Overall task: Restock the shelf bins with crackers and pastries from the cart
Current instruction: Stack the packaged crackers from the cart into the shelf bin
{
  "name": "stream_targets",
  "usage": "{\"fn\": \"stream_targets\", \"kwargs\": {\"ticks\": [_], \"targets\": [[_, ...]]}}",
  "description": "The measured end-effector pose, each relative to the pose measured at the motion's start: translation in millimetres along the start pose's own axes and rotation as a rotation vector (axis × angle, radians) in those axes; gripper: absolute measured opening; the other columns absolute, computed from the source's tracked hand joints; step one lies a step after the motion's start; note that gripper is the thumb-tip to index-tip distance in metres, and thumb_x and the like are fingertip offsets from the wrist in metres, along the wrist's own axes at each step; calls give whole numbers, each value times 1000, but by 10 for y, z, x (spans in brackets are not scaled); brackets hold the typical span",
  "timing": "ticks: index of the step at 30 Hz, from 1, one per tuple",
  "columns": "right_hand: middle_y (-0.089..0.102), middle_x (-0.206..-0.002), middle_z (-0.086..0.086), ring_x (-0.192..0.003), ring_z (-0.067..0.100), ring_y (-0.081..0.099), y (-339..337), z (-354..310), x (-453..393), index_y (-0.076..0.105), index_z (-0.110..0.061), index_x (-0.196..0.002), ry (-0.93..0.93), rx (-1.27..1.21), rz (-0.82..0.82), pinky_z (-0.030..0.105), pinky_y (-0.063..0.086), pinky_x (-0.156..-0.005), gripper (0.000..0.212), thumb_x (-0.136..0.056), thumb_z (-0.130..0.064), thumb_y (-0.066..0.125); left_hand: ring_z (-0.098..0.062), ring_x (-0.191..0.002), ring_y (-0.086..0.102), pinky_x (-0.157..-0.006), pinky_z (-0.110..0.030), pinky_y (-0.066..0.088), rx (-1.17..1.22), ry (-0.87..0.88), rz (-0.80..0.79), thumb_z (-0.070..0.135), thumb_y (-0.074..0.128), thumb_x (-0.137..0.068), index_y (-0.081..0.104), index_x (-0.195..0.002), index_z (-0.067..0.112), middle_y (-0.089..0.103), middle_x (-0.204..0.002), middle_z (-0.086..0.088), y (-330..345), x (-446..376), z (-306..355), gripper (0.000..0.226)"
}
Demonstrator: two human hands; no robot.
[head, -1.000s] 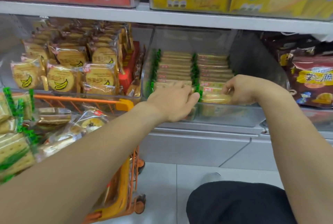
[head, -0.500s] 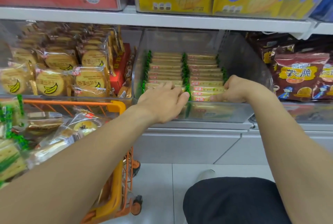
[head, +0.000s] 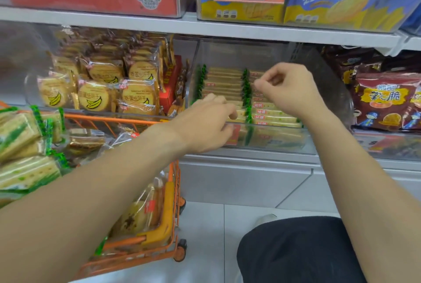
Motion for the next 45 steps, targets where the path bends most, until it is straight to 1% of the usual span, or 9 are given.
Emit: {"fn": "stream_targets", "kwargs": {"ticks": [4,9,18,21,25,29,35,41,45], "targets": [[69,-68,2,-58,7,58,514,-667,178,68,-22,-81,-190,-112,-238,28,51,-63,13,-87,-30,76,-19,-79,62,-70,-40,53,-74,-75,142,29,46,-94,63,-100,25,66,-82,6,-488,525,-103,18],[70,-67,-5,-57,3,60,1123,-1346,534,69,-23,-83,-404,-132,-469,23,52,-59,10,-90,-29,75,-11,-64,55,-64,-39,52,-90,-279,194,42,40,-92,60,-95,31,61,-66,10,-824,1296,-578,23],[70,-74,-5,-67,8,62,1900,-2135,1239,69,-13,-101,-678,-258,-707,22,48,-64,12,-93,-21,72,0,-68,44,-61,-17,32,-46,-437,445,34,50,-86,67,-91,18,47,-72,15,-996,2372,-1344,24],[67,-69,-8,-63,10,62,1982,-2223,1306,68,-16,-93,-655,-325,-718,24,48,-61,8,-93,-23,71,-14,-86,49,-76,-27,36,-69,-499,485,37,49,-88,68,-97,17,54,-87,1,-1056,2566,-1490,29],[49,-52,-14,-49,6,44,2047,-2339,1345,68,-17,-85,-658,-338,-716,19,35,-53,16,-89,-31,75,-38,-112,49,-96,-49,40,-183,-674,302,57,37,-83,66,-116,12,57,-115,-15,-961,2741,-1709,63],[50,-50,-14,-49,7,50,2036,-2449,1554,68,-19,-81,-700,-157,-985,28,42,-52,40,-72,-56,79,-32,-119,40,-102,-47,34,-244,-747,39,66,41,-83,60,-127,20,53,-123,-10,-804,2782,-1767,67],[54,-89,-16,-80,11,52,1982,-2381,1814,47,-35,-113,-899,572,-1009,34,45,-65,81,-57,-92,63,-24,-116,50,-98,-40,44,-255,-705,-165,58,61,-85,55,-125,22,54,-118,-1,-544,2675,-1720,54],[51,-90,-15,-81,6,48,1936,-2339,1826,46,-38,-108,-874,458,-1050,36,50,-69,55,-72,-72,68,-15,-94,47,-77,-28,43,-130,-798,-188,57,77,-73,50,-130,26,42,-112,4,-619,2772,-1694,71],[64,-77,-11,-69,8,60,1923,-2266,1636,61,-35,-101,-704,140,-1159,37,52,-63,27,-82,-48,74,-21,-87,52,-69,-28,40,-189,-892,-210,38,77,-83,59,-115,22,46,-87,4,-661,2797,-1689,41]]}}
Point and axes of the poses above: each hand's wrist, its own x-axis away from the middle knuckle, its own y-axis out of the palm, z = x × y, the point moved 7 cm from there along -x, towards the middle knuckle
